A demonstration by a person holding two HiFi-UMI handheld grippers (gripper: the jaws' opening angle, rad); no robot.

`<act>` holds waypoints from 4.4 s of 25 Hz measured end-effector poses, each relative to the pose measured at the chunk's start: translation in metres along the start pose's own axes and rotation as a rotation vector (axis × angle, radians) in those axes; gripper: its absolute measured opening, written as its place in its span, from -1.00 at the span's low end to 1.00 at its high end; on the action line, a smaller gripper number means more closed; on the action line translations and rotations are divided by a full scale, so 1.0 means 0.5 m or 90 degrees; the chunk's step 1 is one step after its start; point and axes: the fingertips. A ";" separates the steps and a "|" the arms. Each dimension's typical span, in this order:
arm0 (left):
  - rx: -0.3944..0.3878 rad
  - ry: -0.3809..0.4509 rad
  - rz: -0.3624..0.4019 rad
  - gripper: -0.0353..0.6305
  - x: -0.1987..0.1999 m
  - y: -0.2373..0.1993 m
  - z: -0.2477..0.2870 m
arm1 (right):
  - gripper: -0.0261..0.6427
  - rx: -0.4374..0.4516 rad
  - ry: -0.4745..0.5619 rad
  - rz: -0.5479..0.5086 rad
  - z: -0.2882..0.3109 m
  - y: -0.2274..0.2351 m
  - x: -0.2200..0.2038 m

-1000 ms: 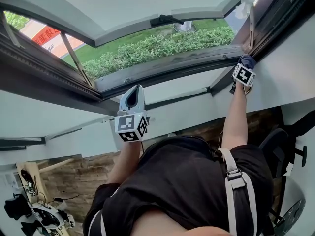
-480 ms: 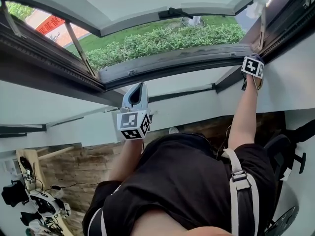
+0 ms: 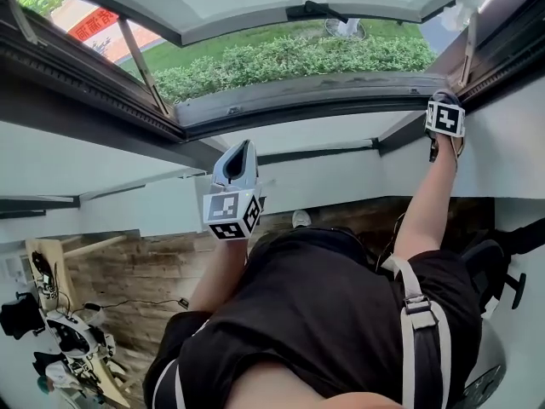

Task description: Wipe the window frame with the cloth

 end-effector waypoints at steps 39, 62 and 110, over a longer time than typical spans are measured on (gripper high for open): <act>-0.015 -0.019 0.014 -0.88 -0.019 -0.129 -0.150 | -0.75 0.275 0.095 0.165 -0.117 -0.390 0.024; -0.037 -0.025 0.010 -0.88 -0.028 -0.143 -0.162 | -0.75 0.356 0.099 0.117 -0.186 -0.584 0.040; 0.047 -0.011 -0.030 -0.88 -0.047 -0.258 -0.242 | -0.75 0.497 0.058 -0.159 -0.318 -1.014 0.083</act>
Point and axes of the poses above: the fingertips, and each gripper's own axes: z forward along the fingers, y to its right, x out of its top
